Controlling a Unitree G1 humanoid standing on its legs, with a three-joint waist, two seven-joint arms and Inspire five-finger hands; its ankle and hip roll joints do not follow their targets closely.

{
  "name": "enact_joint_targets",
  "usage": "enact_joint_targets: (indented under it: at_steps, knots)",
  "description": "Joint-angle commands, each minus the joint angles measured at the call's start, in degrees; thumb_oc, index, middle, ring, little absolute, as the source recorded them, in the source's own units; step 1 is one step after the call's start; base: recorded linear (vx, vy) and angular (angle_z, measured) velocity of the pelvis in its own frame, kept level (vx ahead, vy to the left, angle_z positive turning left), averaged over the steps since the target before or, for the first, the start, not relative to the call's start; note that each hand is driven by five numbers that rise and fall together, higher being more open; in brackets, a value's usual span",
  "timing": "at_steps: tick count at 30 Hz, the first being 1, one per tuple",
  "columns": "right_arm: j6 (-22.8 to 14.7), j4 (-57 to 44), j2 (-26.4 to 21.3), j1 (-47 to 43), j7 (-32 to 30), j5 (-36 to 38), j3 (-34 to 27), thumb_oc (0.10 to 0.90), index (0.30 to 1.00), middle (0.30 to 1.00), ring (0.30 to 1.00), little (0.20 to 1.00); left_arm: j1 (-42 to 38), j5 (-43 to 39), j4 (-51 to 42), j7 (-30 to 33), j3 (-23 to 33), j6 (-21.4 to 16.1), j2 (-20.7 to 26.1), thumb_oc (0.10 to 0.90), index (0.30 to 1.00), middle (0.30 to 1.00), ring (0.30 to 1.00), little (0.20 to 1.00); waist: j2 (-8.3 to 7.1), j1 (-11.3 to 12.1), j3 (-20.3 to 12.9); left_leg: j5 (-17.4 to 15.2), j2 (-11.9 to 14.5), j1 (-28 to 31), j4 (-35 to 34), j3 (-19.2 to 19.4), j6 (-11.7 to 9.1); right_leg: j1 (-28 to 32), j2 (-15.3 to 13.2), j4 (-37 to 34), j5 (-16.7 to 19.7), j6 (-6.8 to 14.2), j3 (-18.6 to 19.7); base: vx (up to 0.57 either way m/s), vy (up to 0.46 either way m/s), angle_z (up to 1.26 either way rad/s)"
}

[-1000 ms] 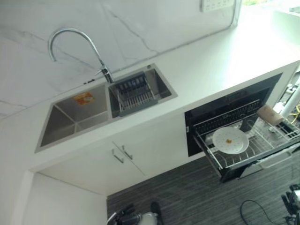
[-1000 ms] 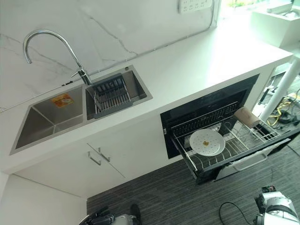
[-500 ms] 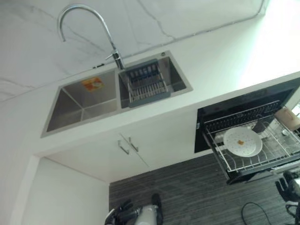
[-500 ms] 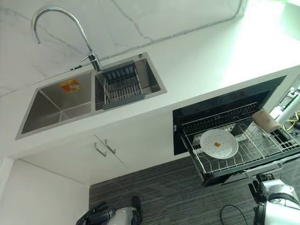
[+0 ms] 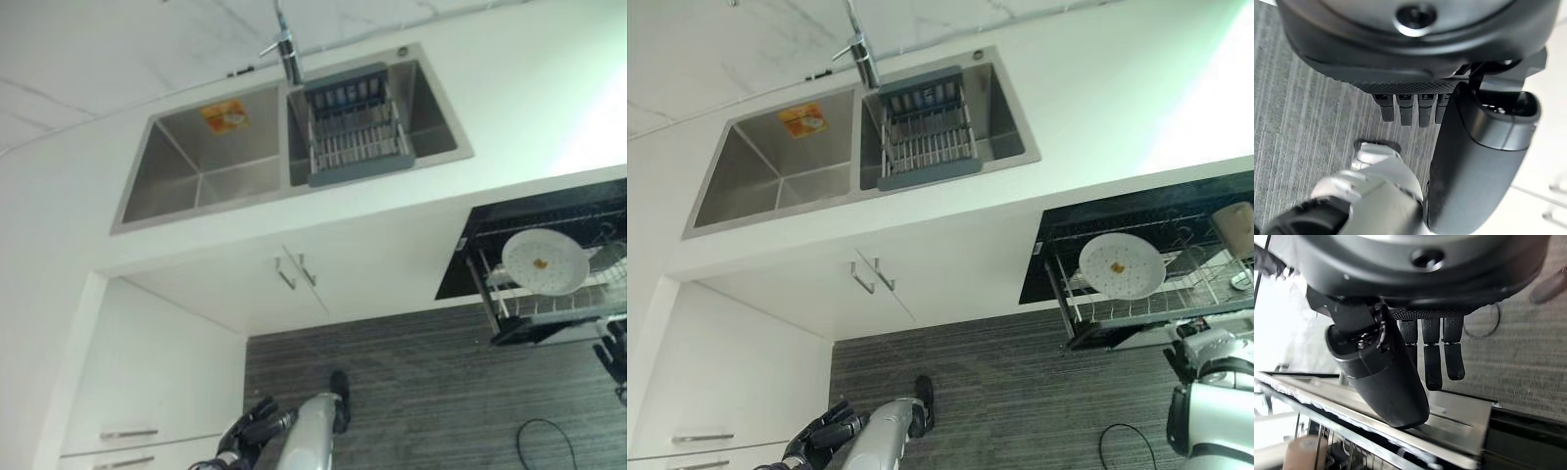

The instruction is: Place the dishes in the dishwasher.

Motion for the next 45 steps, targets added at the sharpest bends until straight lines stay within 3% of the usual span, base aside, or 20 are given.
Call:
enact_joint_targets:
  at_steps: [1, 4, 7, 12, 18, 20, 24, 28, 32, 33, 34, 35, 37, 39, 43, 45]
  knots:
    - [-5.19, -4.41, -2.51, -13.75, 4.28, 4.43, 3.12, 0.4, 0.3, 0.3, 0.3, 0.3, 3.27, 2.12, 3.53, 1.84, -4.62, 3.05, 4.28, 0.8, 0.9, 0.9, 0.9, 0.9, 2.26, 6.33, -0.76, -8.34, 3.82, 9.1, -1.98, -3.25, -7.36, -9.44, -1.08, 8.95, -1.32, -1.92, 2.65, 0.0, -0.008, 0.14]
    - [-7.61, -5.17, -2.84, -17.09, 4.6, 4.94, 4.8, 0.4, 0.3, 0.3, 0.3, 0.3, 3.11, 1.58, 3.27, 1.57, -4.62, 2.89, 5.28, 0.8, 0.9, 0.9, 0.9, 0.9, 2.6, 7.49, 0.01, -8.14, 3.22, 7.64, -1.98, -3.96, -7.37, -9.65, -2.09, 8.95, -0.75, -1.54, 2.2, 0.01, -0.014, 0.19]
    - [-16.49, -7.6, -2.11, -22.45, 6.2, 3.73, 6.68, 0.4, 0.3, 0.3, 0.3, 0.3, 3.51, 1.44, 1.68, 0.96, -4.6, 3.5, 6.52, 0.8, 0.9, 0.9, 0.9, 0.9, 3.75, 9.15, 0.9, -7.98, 1.47, 5.61, -1.98, -5.02, -6.94, -10.0, -3.69, 8.95, 0.08, -0.9, 1.56, 0.04, -0.006, 0.25]
    - [-24.97, -9.74, -1.23, -28.07, 8.7, -0.36, 9.25, 0.4, 0.3, 0.3, 0.3, 0.3, 3.61, 1.04, 0.78, 0.15, -5.6, 3.71, 6.05, 0.8, 0.9, 0.9, 0.9, 0.9, 5.89, 9.98, 1.07, -7.58, -0.18, 4.2, -1.98, -5.36, -6.41, -9.98, -5.01, 8.95, 0.14, -0.69, 1.12, 0.03, 0.094, 0.25]
    - [-33.8, -14.94, -1.64, -32.24, 18.88, -5.95, 12.39, 0.4, 0.3, 0.3, 0.3, 0.3, 5.64, 2.14, 0.47, -0.34, -4.75, 1.4, 4.46, 0.8, 0.9, 0.9, 0.9, 0.9, 7.28, 10.95, 1.5, -7.08, -2.3, 2.56, -1.98, -6.49, -5.75, -9.89, -6.37, 8.95, 0.53, -0.27, 0.89, 0.02, 0.051, 0.1]
    - [-35.38, -16.65, -1.71, -32.81, 21.57, -5.61, 12.6, 0.4, 0.3, 0.3, 0.3, 0.3, 6.29, 2.63, 0.35, -0.98, -4.72, 1.32, 4.47, 0.8, 0.9, 0.9, 0.9, 0.9, 7.52, 10.84, 1.79, -6.97, -2.5, 2.32, -1.98, -6.46, -5.66, -9.96, -6.54, 8.95, 0.58, -0.23, 1.13, 0.01, 0.072, -0.04]
    - [-35.06, -17.66, -1.8, -33.01, 24.28, -4.31, 12.85, 0.4, 0.3, 0.3, 0.3, 0.3, 6.93, 2.39, 1.41, -2.08, -4.27, -0.2, 4.61, 0.8, 0.9, 0.9, 0.9, 0.9, 7.62, 10.6, 2.14, -6.78, -2.32, 1.79, -1.98, -5.79, -5.61, -10.12, -6.59, 8.95, 0.55, -0.14, 1.48, -0.03, 0.046, -0.03]
    - [-34.36, -17.62, -2.44, -31.95, 24.57, -4.04, 11.6, 0.4, 0.3, 0.3, 0.3, 0.3, 7.19, 2.31, -0.5, -2.44, -2.81, -0.34, 5.41, 0.8, 0.9, 0.9, 0.9, 0.9, 6.82, 10.75, 2.41, -6.83, -2.11, 1.5, -1.98, -5.78, -5.54, -10.03, -6.11, 8.95, 0.4, -0.08, 1.54, -0.06, -0.029, -0.03]
    - [-35.67, -17.11, -2.4, -28.99, 22.71, -9.4, 9.79, 0.4, 0.3, 0.3, 0.3, 0.3, 7.66, 2.6, -2.52, -1.41, -2.61, -1.13, 6.14, 0.8, 0.9, 0.9, 0.9, 0.9, 5.67, 10.9, 2.6, -7.0, -1.75, 1.53, -1.98, -5.59, -5.49, -9.7, -5.39, 8.95, 0.37, -0.06, 1.49, -0.06, -0.055, -0.01]
    - [-37.27, -17.14, -1.21, -26.24, 20.19, -13.26, 8.82, 0.549, 0.524, 0.524, 0.524, 0.524, 7.27, 3.0, -2.54, -0.83, -2.08, -1.85, 6.17, 0.8, 0.9, 0.9, 0.9, 0.9, 4.61, 11.0, 2.7, -7.13, -1.31, 1.62, -1.98, -5.51, -5.45, -9.58, -4.84, 8.95, 0.41, -0.07, 1.28, -0.07, -0.083, -0.02]
    - [-37.19, -17.11, -0.72, -24.85, 20.13, -12.09, 8.13, 0.588, 0.582, 0.582, 0.582, 0.582, 7.06, 3.47, -2.62, -0.49, -1.87, -2.13, 6.05, 0.8, 0.9, 0.9, 0.9, 0.9, 4.21, 10.85, 2.86, -7.23, -1.13, 1.71, -1.98, -5.51, -5.4, -9.55, -4.6, 8.95, 0.49, -0.1, 1.31, -0.08, -0.104, -0.02]
    - [-37.25, -17.17, -0.28, -23.15, 20.41, -11.06, 7.12, 0.8, 0.9, 0.9, 0.9, 0.9, 6.97, 4.29, -2.81, -0.4, -1.76, -2.49, 6.16, 0.8, 0.9, 0.9, 0.9, 0.9, 3.67, 10.79, 2.94, -7.34, -0.94, 1.87, -1.98, -5.51, -5.36, -9.47, -4.38, 8.95, 0.57, -0.14, 1.37, -0.04, -0.051, -0.04]
    - [-37.24, -17.38, 0.57, -20.11, 20.8, -11.35, 5.3, 0.8, 0.9, 0.9, 0.9, 0.9, 6.81, 5.07, -3.39, 0.46, -1.91, -3.03, 6.18, 0.8, 0.9, 0.9, 0.9, 0.9, 2.69, 10.51, 3.19, -7.61, -0.53, 2.16, -1.98, -5.51, -5.24, -9.31, -3.93, 8.95, 0.71, -0.2, 1.4, -0.04, -0.108, -0.04]
    - [-33.98, -18.75, 3.35, -12.96, 25.29, -9.94, 2.43, 0.8, 0.9, 0.9, 0.9, 0.9, 6.41, 5.82, -4.52, 2.74, -2.28, -4.49, 6.22, 0.8, 0.9, 0.9, 0.9, 0.9, 0.66, 9.84, 3.68, -7.98, 0.47, 2.78, -1.98, -5.47, -5.13, -9.1, -3.0, 8.95, 0.89, -0.26, 1.57, -0.07, -0.184, 0.02]
    - [-34.64, -24.14, 8.09, -0.59, 31.82, -10.43, 0.13, 0.8, 0.9, 0.9, 0.9, 0.9, 5.74, 6.16, -4.52, 4.93, -1.48, -8.9, 7.38, 0.8, 0.9, 0.9, 0.9, 0.9, -2.59, 7.78, 3.88, -8.39, 2.73, 3.94, -1.98, -4.58, -5.31, -9.22, -1.15, 8.95, 0.88, -0.32, 2.76, -0.1, -0.135, -0.14]
    - [-35.36, -25.9, 10.46, 4.08, 34.04, -10.92, -0.67, 0.8, 0.9, 0.9, 0.9, 0.9, 4.03, 5.17, -2.91, 3.72, 0.79, -8.49, 8.6, 0.8, 0.9, 0.9, 0.9, 0.9, -3.55, 5.97, 3.38, -8.48, 3.9, 4.63, -1.98, -3.42, -5.51, -9.81, -0.45, 8.95, 0.82, -0.33, 4.05, -0.07, -0.009, -0.33]
